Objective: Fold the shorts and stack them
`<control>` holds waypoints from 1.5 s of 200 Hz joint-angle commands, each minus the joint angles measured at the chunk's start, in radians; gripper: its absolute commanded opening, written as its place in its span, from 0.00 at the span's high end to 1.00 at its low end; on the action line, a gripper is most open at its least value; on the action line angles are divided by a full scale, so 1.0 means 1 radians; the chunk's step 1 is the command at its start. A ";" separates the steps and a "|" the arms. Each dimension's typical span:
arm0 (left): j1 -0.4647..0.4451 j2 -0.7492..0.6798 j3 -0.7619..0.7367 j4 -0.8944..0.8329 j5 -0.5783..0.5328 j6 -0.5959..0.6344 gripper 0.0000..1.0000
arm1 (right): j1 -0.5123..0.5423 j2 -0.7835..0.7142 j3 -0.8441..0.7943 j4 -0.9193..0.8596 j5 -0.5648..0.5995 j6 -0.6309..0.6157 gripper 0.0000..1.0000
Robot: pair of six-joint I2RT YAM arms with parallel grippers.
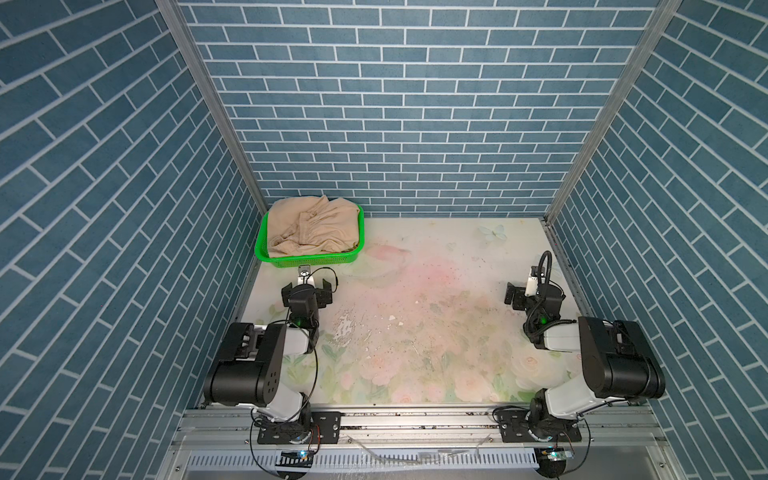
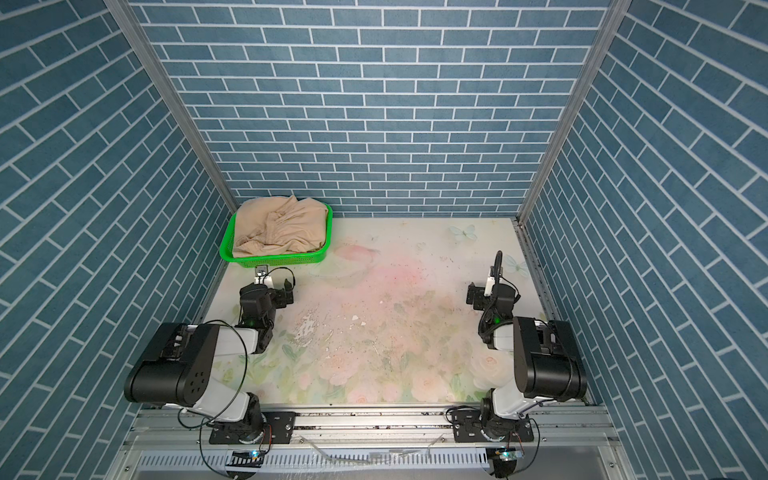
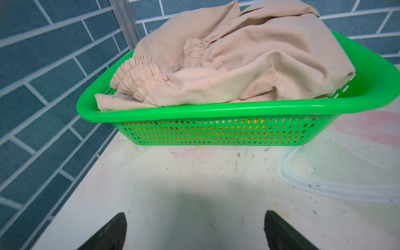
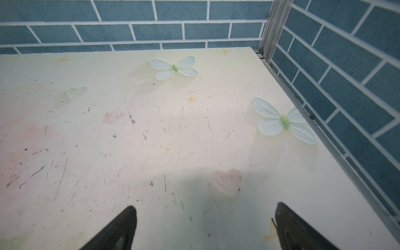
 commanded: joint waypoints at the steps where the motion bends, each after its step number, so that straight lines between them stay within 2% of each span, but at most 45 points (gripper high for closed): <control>1: -0.003 0.000 0.010 0.003 -0.005 0.009 0.00 | -0.003 -0.002 0.022 0.008 -0.013 0.019 0.01; 62: -0.006 -0.002 0.008 0.007 -0.009 0.012 0.00 | -0.003 -0.005 0.019 0.012 -0.012 0.019 0.01; 76: -0.006 -0.044 0.036 -0.070 -0.020 0.009 0.00 | -0.002 -0.034 0.041 -0.046 -0.005 0.016 0.03; 100: -0.030 -0.204 0.136 -0.355 -0.041 0.028 0.00 | 0.003 -0.138 0.069 -0.187 0.012 0.020 0.04; 118: -0.032 -0.319 0.307 -0.690 -0.002 -0.095 0.00 | 0.019 -0.247 0.168 -0.446 -0.023 0.054 0.08; 136: -0.040 -0.334 0.501 -0.927 0.049 -0.172 0.00 | 0.067 -0.335 0.212 -0.528 -0.108 0.064 0.13; 146: -0.041 -0.306 0.603 -1.010 0.082 -0.185 0.00 | 0.125 -0.375 0.233 -0.563 -0.108 0.037 0.12; 181: -0.044 -0.077 0.977 -1.241 0.225 -0.181 0.00 | 0.248 -0.374 0.366 -0.777 -0.267 0.023 0.13; 207: -0.055 0.139 1.202 -1.386 0.239 -0.130 0.00 | 0.337 -0.367 0.351 -0.771 -0.301 0.013 0.14; 222: -0.056 0.229 1.255 -1.397 0.233 -0.122 0.00 | 0.375 -0.367 0.326 -0.751 -0.350 0.008 0.14; 241: -0.058 0.348 1.344 -1.446 0.260 -0.116 0.00 | 0.412 -0.355 0.324 -0.773 -0.364 0.025 0.15; 254: -0.065 0.419 1.390 -1.482 0.240 -0.123 0.00 | 0.437 -0.351 0.311 -0.776 -0.345 0.033 0.16; 300: -0.076 0.528 1.363 -1.398 0.212 -0.138 0.00 | 0.454 -0.343 0.241 -0.675 -0.327 0.113 0.17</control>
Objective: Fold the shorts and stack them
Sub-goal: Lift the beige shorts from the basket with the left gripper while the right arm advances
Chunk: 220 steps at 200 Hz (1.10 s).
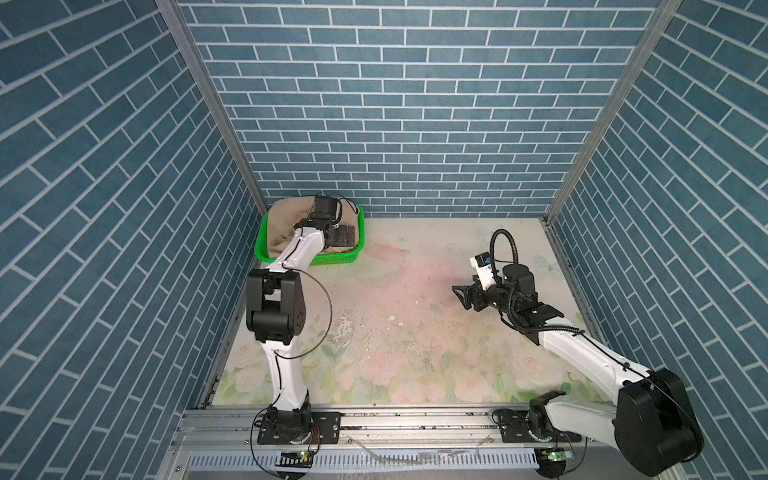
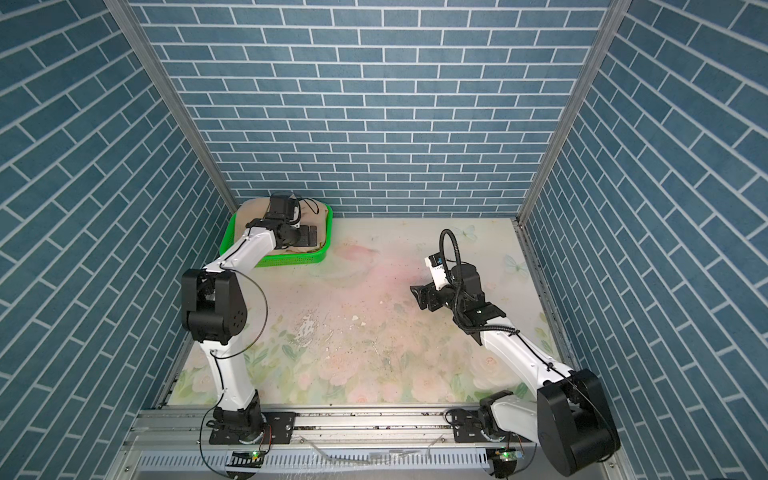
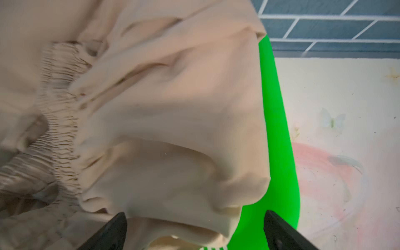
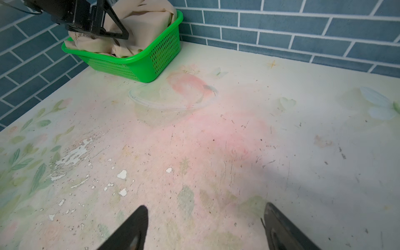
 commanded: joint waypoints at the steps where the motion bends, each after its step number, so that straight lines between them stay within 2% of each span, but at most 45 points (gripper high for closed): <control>1: -0.009 0.024 0.014 -0.001 -0.017 -0.002 0.00 | 0.007 0.011 -0.025 0.057 -0.003 0.065 0.17; 20: -0.009 0.077 0.060 -0.029 -0.040 0.007 0.01 | 0.012 0.020 -0.039 0.082 0.001 0.092 0.19; 32: -0.009 0.107 0.088 -0.037 -0.047 0.018 0.07 | 0.012 0.021 -0.048 0.104 0.000 0.107 0.19; 39: -0.009 0.120 0.104 -0.041 -0.054 0.024 0.21 | 0.013 0.021 -0.050 0.112 -0.001 0.111 0.19; 58: -0.008 0.138 0.132 -0.037 -0.065 0.033 0.76 | 0.014 0.020 -0.049 0.114 0.001 0.113 0.20; 71: -0.007 0.136 0.155 -0.046 -0.070 0.038 1.00 | 0.014 0.022 -0.048 0.114 0.006 0.111 0.20; 112: -0.007 0.000 0.148 -0.063 -0.039 0.069 1.00 | 0.014 0.034 -0.029 0.106 0.015 0.085 0.20; 137: -0.013 -0.118 0.181 -0.149 0.030 0.097 1.00 | 0.015 0.050 -0.002 0.105 0.007 0.074 0.20; 155: -0.036 -0.216 0.215 -0.215 0.020 0.127 1.00 | 0.014 0.067 0.017 0.120 -0.005 0.070 0.20; 183: -0.109 -0.337 0.321 -0.332 -0.002 0.203 1.00 | 0.015 0.100 0.051 0.158 -0.039 0.072 0.20; 220: -0.289 -0.311 0.602 -0.581 -0.036 0.279 1.00 | 0.015 0.099 0.096 0.174 -0.067 0.078 0.20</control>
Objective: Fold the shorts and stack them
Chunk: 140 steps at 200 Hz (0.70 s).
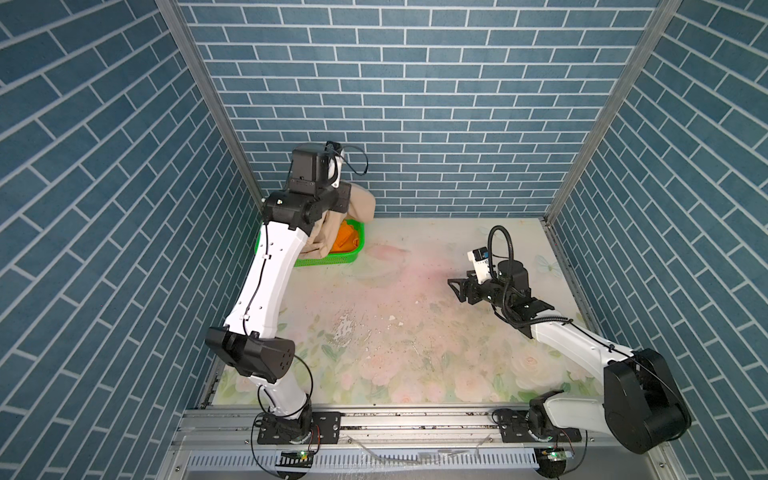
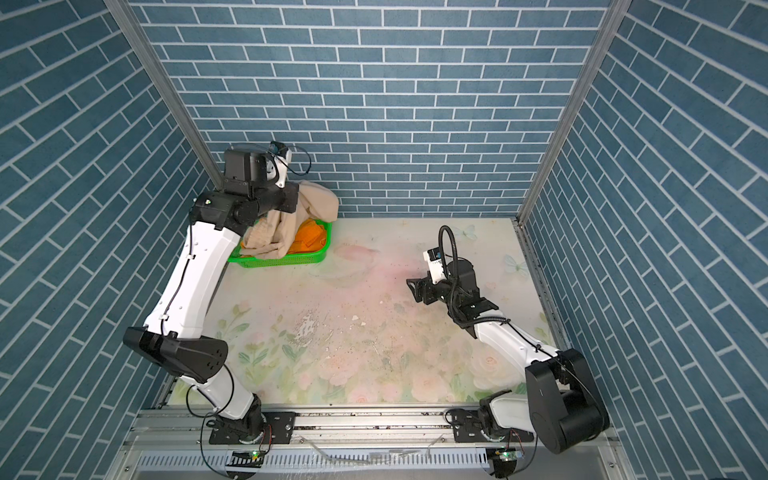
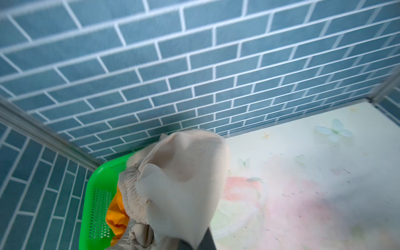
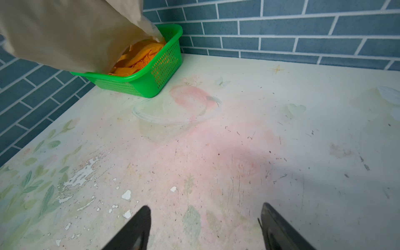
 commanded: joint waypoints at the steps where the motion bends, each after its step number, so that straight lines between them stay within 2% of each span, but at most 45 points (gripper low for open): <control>1: -0.104 0.024 0.111 -0.214 -0.007 0.073 1.00 | 0.005 -0.010 0.044 0.040 -0.038 -0.003 0.20; 16: -0.174 0.036 0.158 -0.239 0.071 0.080 1.00 | 0.003 -0.041 0.061 0.012 -0.029 -0.014 0.20; 48: -0.298 0.126 0.256 -0.273 0.125 0.071 1.00 | 0.004 -0.137 0.079 -0.116 0.020 -0.070 0.20; 68: -0.309 0.197 0.228 -0.235 0.163 0.014 1.00 | 0.005 -0.195 0.066 -0.208 0.063 -0.081 0.20; 106: -0.311 0.337 0.137 -0.124 0.128 -0.076 1.00 | 0.005 -0.286 0.020 -0.354 0.123 -0.028 0.20; 124: -0.313 0.400 0.132 -0.087 0.168 -0.107 1.00 | 0.005 -0.308 0.030 -0.453 0.163 -0.020 0.21; 126: -0.315 0.405 0.133 -0.084 0.175 -0.111 0.98 | 0.004 -0.313 0.034 -0.468 0.172 -0.018 0.21; 130: -0.318 0.416 0.133 -0.079 0.189 -0.117 0.84 | 0.005 -0.317 0.038 -0.490 0.180 -0.016 0.21; 140: -0.327 0.437 0.129 -0.076 0.216 -0.127 0.41 | 0.005 -0.335 0.048 -0.530 0.178 -0.003 0.20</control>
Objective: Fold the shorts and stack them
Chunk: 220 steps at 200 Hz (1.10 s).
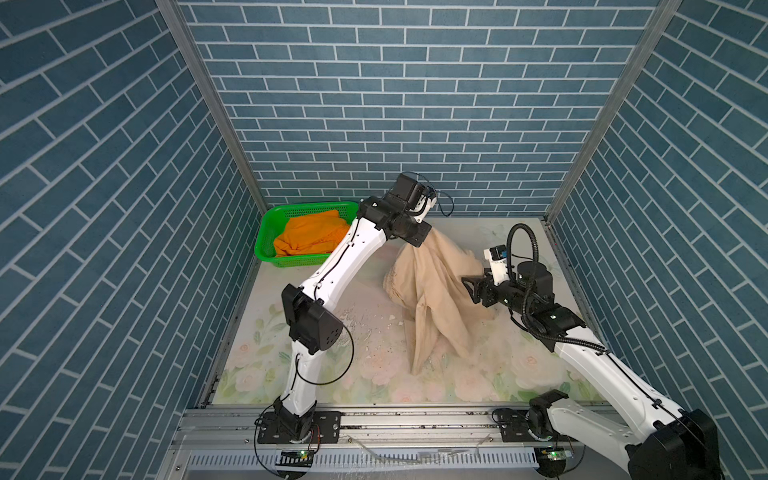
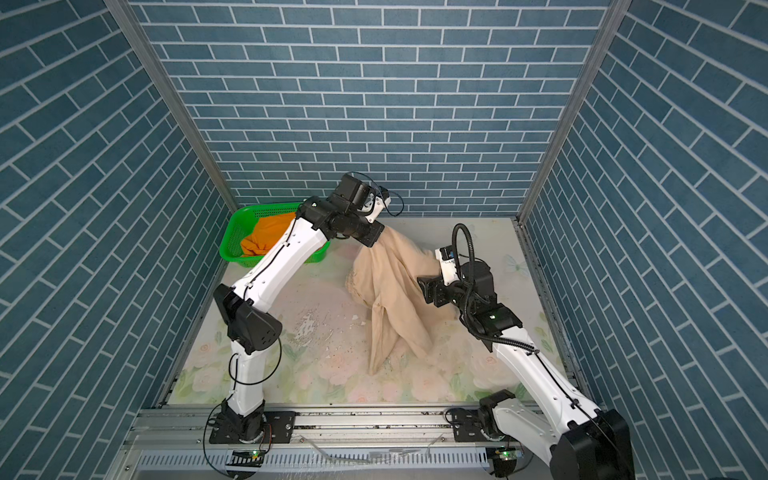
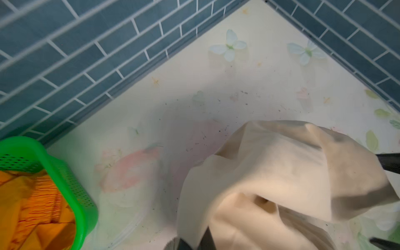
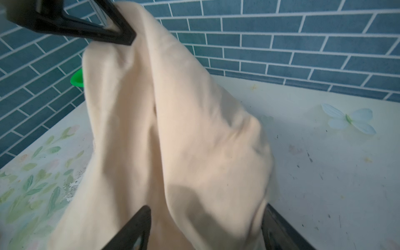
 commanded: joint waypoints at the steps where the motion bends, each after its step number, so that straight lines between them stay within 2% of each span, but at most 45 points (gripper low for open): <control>1: -0.014 0.019 0.002 0.063 0.066 -0.064 0.37 | 0.004 -0.042 0.013 -0.182 0.058 0.029 0.20; 5: -0.018 0.023 -0.002 0.062 0.068 -0.067 0.22 | 0.003 -0.051 0.015 -0.191 0.056 0.034 0.20; 8: -0.020 0.023 -0.005 0.062 0.071 -0.070 0.05 | 0.004 -0.057 0.016 -0.194 0.054 0.039 0.20; 12: -0.021 0.024 -0.011 0.059 0.072 -0.074 0.01 | 0.003 -0.065 0.016 -0.195 0.047 0.046 0.20; 35: 0.001 -0.036 -0.080 0.057 0.039 -0.131 0.00 | 0.003 -0.073 0.041 -0.219 0.008 0.055 0.19; 50: 0.039 -0.123 -0.163 0.055 -0.007 -0.166 0.00 | 0.010 -0.022 0.085 -0.254 -0.067 0.027 0.20; 60: 0.072 -0.197 -0.248 0.063 -0.051 -0.182 0.00 | 0.045 0.028 0.117 -0.274 -0.075 -0.005 0.22; 69: 0.108 -0.280 -0.340 0.081 -0.087 -0.206 0.00 | 0.109 0.083 0.149 -0.282 -0.029 -0.050 0.23; 83: 0.204 -0.423 -0.512 0.139 -0.085 -0.254 0.00 | 0.209 0.169 0.200 -0.279 0.037 -0.104 0.22; 110: 0.441 -0.689 -0.834 0.255 0.008 -0.348 0.00 | 0.367 0.399 0.358 -0.279 0.088 -0.193 0.24; 121: 0.524 -0.781 -0.926 0.269 0.011 -0.367 0.00 | 0.413 0.491 0.429 -0.281 0.093 -0.225 0.24; 137: 0.593 -0.881 -1.021 0.280 0.010 -0.375 0.00 | 0.453 0.619 0.515 -0.268 0.086 -0.265 0.24; 161: 0.633 -0.969 -1.101 0.276 0.010 -0.375 0.00 | 0.465 0.824 0.677 -0.320 0.113 -0.313 0.25; 188: 0.652 -1.004 -1.133 0.260 0.021 -0.369 0.00 | 0.468 1.027 0.859 -0.407 0.261 -0.340 0.26; 220: 0.652 -1.013 -1.174 0.289 0.085 -0.378 0.00 | 0.469 1.157 0.974 -0.452 0.343 -0.374 0.26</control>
